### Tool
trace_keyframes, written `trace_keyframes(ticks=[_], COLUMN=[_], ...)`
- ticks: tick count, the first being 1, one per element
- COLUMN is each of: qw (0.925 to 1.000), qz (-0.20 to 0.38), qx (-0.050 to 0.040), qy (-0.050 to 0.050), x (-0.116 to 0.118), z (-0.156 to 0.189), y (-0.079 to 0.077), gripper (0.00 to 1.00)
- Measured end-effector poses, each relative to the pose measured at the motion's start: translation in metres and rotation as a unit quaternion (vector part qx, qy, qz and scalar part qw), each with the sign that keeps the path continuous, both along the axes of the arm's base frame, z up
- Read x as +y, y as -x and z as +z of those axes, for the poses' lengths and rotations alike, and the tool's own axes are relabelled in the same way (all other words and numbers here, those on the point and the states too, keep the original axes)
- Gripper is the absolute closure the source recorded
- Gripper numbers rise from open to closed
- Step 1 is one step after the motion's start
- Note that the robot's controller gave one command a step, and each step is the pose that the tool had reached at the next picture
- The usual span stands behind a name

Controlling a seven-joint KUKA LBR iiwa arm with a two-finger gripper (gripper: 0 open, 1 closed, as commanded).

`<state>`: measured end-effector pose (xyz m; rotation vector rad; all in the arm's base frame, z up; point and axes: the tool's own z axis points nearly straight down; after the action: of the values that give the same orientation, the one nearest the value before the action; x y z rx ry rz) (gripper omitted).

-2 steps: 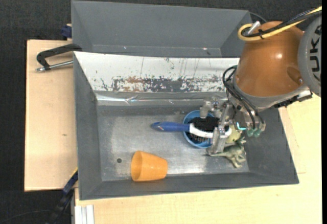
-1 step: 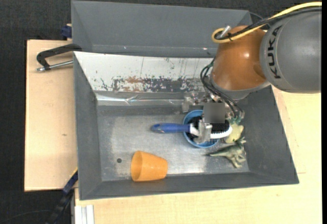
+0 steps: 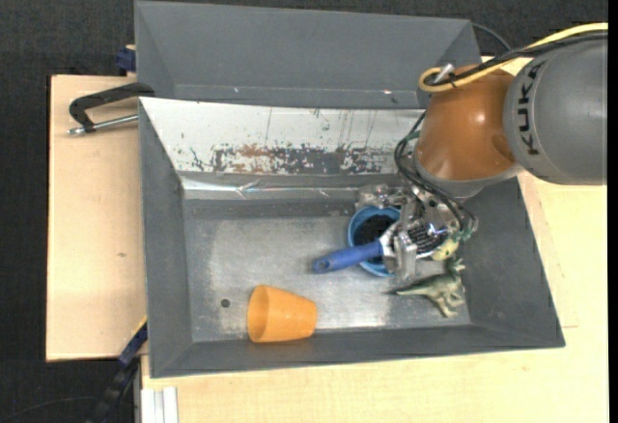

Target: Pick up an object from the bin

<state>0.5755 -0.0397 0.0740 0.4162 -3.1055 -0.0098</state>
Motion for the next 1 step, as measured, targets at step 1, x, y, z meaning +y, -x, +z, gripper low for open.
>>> trace_keyframes(ticks=[1], qw=[1.0], qz=[0.001], qx=[-0.0029], qy=[0.0], x=[0.0015], z=[0.0019], y=[-0.0016], gripper=[1.0])
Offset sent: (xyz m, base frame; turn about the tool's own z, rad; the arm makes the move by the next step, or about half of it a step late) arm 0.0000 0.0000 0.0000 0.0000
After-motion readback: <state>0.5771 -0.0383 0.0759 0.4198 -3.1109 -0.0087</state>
